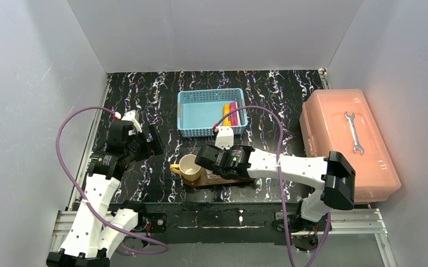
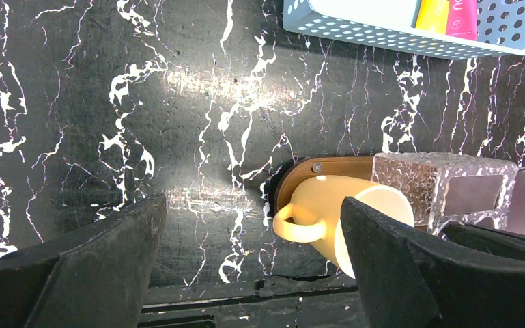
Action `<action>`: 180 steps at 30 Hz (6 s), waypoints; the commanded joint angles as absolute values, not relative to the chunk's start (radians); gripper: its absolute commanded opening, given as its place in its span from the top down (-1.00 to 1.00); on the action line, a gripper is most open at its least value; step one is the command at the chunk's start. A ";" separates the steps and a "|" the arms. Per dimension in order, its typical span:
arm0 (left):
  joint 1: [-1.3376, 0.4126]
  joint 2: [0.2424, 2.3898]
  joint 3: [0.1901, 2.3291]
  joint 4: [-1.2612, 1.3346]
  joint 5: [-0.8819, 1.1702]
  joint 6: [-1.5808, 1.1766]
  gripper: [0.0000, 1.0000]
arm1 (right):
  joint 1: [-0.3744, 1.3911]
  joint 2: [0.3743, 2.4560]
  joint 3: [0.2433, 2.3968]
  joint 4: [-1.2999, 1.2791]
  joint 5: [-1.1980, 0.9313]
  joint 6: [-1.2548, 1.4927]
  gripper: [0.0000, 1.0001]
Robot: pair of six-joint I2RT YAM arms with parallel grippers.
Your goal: Prepare toiletry sets of a toothbrush and toothpaste on the tray
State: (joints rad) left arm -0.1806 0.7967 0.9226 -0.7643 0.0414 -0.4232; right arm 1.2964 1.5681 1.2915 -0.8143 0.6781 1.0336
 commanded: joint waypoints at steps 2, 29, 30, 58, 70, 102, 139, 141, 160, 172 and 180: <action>-0.184 0.782 0.911 -0.778 0.041 -0.423 -0.99 | 1.308 1.550 1.262 -0.797 0.696 1.083 0.97; -0.184 0.783 0.910 -0.777 0.041 -0.423 -0.99 | 1.312 1.593 1.226 -0.749 0.672 1.086 0.97; -0.184 0.784 0.911 -0.778 0.040 -0.422 -0.99 | 1.312 1.594 1.226 -0.749 0.671 1.086 0.97; -0.184 0.787 0.910 -0.777 0.042 -0.422 -0.99 | 1.312 1.579 1.299 -0.811 0.693 1.059 0.26; -0.184 0.788 0.909 -0.777 0.043 -0.422 -0.99 | 1.312 1.533 1.404 -0.875 0.741 0.968 0.18; -0.184 0.818 0.911 -0.776 0.044 -0.419 -0.99 | 0.810 1.835 1.743 -0.692 0.462 0.442 -0.03; -0.184 0.868 0.921 -0.776 0.071 -0.420 -0.99 | 0.629 2.313 2.071 -0.713 0.272 0.410 -0.11; -0.184 0.868 0.922 -0.775 0.070 -0.419 -0.99 | 0.627 2.326 2.076 -0.714 0.272 0.410 -0.11; -0.184 0.872 0.922 -0.776 0.066 -0.418 -0.99 | 0.624 2.395 2.075 -0.710 0.272 0.400 -0.11; -0.184 0.868 0.920 -0.776 0.060 -0.417 -0.99 | 0.624 2.379 2.077 -0.685 0.252 0.384 0.34; -0.184 0.867 0.920 -0.776 0.054 -0.418 -0.99 | 0.624 2.284 2.071 -0.643 0.276 0.357 0.44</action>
State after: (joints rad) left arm -0.1806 0.8700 0.9226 -0.7643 0.0628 -0.4229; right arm 0.6285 2.3775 2.0525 -0.6998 0.2626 0.3859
